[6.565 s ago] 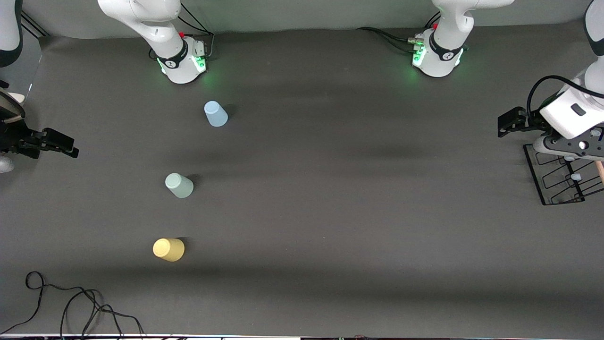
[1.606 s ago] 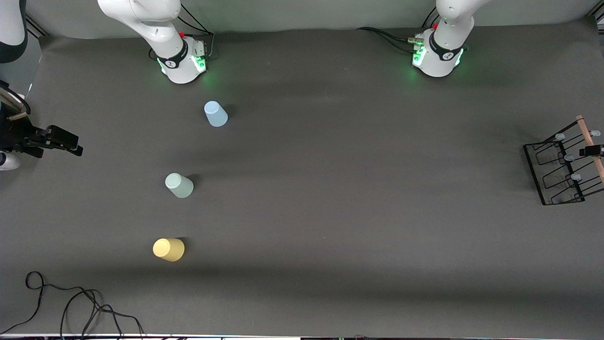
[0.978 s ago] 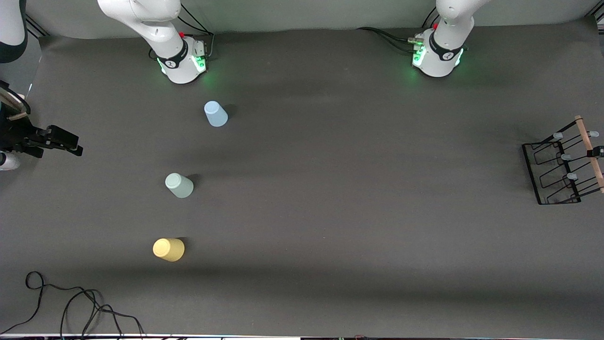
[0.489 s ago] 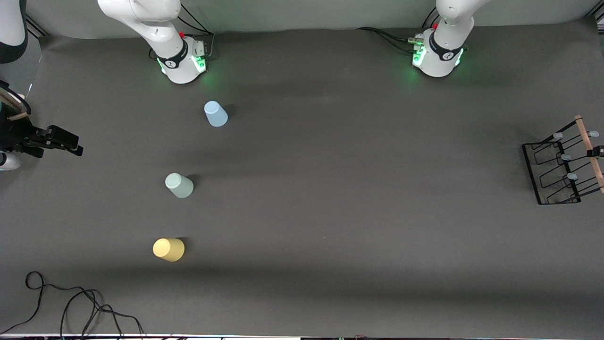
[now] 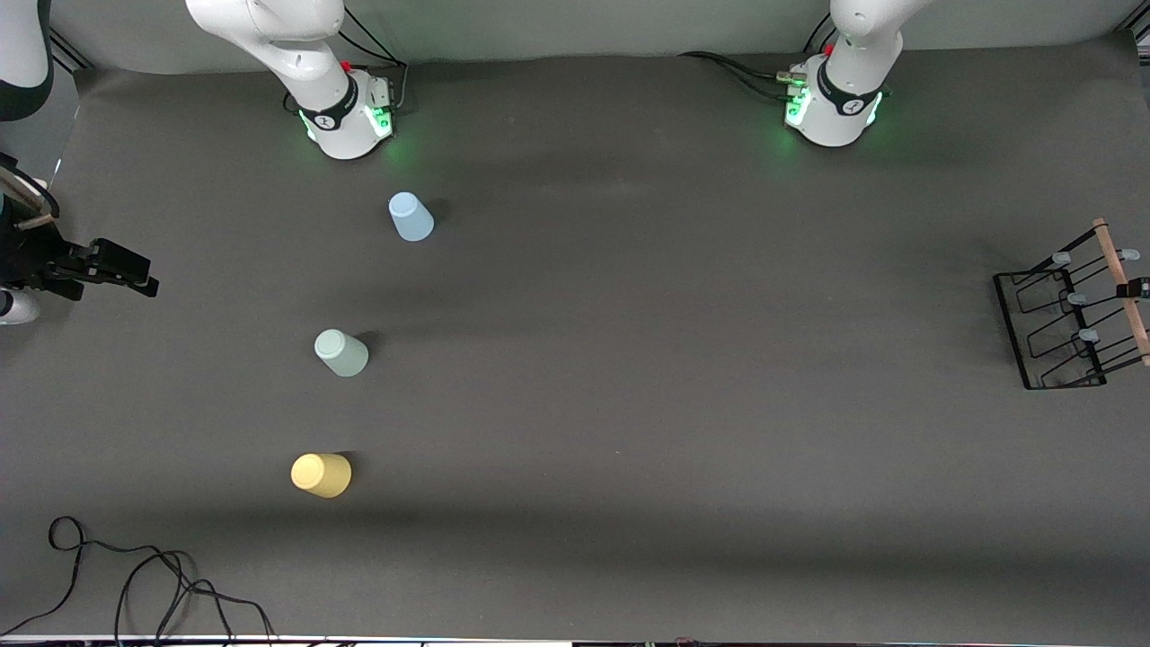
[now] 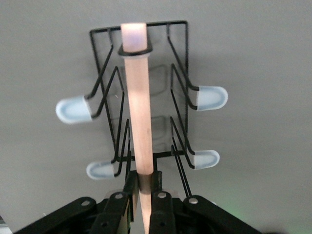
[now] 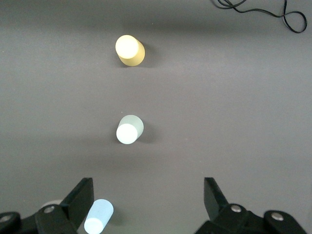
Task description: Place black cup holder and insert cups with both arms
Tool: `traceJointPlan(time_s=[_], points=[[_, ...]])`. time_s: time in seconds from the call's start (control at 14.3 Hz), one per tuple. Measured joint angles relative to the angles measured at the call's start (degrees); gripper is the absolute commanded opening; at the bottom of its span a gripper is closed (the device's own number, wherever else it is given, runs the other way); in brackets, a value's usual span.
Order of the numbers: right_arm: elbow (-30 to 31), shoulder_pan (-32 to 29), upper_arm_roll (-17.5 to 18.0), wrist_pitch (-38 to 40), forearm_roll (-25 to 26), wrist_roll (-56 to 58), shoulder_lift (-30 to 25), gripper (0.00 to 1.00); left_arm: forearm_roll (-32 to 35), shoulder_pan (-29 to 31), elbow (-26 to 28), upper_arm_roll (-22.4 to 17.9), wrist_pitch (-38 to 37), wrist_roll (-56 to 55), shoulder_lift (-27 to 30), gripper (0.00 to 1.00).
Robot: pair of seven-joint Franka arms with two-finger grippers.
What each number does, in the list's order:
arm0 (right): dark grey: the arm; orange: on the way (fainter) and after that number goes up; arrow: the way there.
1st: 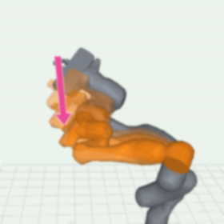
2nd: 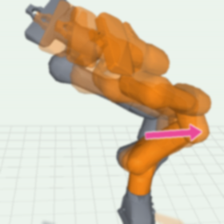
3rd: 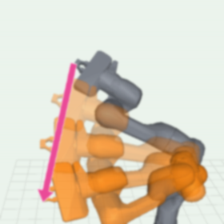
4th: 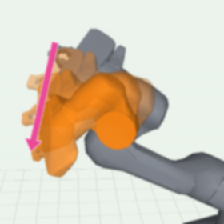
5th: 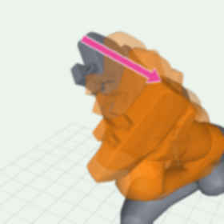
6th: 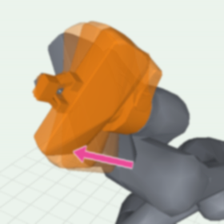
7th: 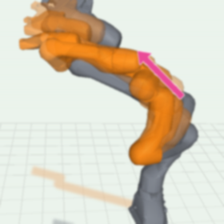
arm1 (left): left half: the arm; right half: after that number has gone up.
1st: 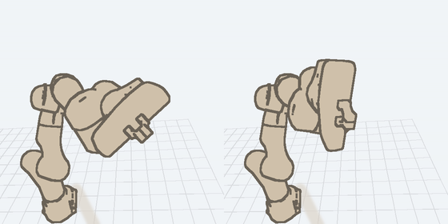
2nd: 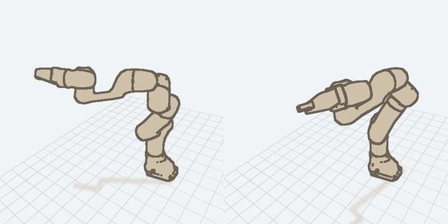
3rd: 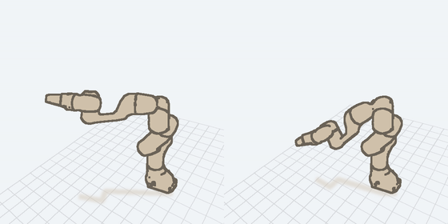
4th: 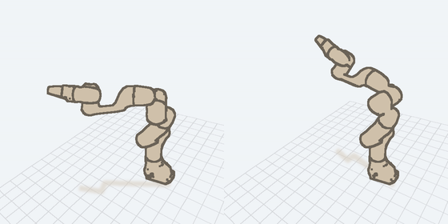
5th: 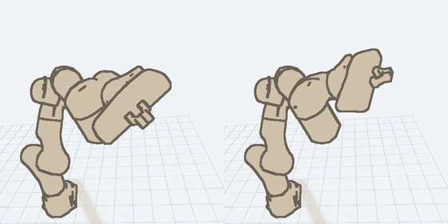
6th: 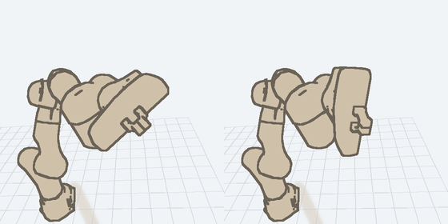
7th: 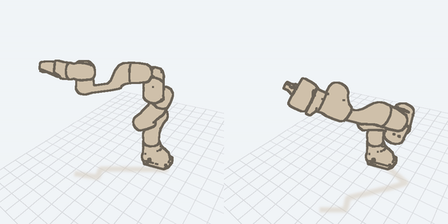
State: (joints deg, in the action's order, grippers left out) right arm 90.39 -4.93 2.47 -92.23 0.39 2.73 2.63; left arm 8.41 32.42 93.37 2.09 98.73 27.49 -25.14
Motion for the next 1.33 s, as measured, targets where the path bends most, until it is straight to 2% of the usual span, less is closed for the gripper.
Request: traceJointPlan(time_s=[0.28,0.49,0.98,1.33], points=[[0.07,0.0,0.0,0.01,0.0,0.0,0.0,1.0,-0.11,-4.36,-6.29,0.72,-11.42,-2.18,0.91,0.0],[0.07,0.0,0.0,0.02,0.0,0.0,0.0,1.0,-1.02,-8.99,-8.48,1.26,-13.35,-6.88,2.58,0.0],[0.14,0.0,0.0,0.05,0.0,0.0,0.0,1.0,-8.98,-24.8,-8.51,2.45,-5.84,-24.85,2.53,0.0],[0.18,0.0,0.0,0.05,0.0,0.0,0.0,1.0,-9.59,-39.64,-8.46,2.67,-0.25,-45.21,1.4,0.0]])
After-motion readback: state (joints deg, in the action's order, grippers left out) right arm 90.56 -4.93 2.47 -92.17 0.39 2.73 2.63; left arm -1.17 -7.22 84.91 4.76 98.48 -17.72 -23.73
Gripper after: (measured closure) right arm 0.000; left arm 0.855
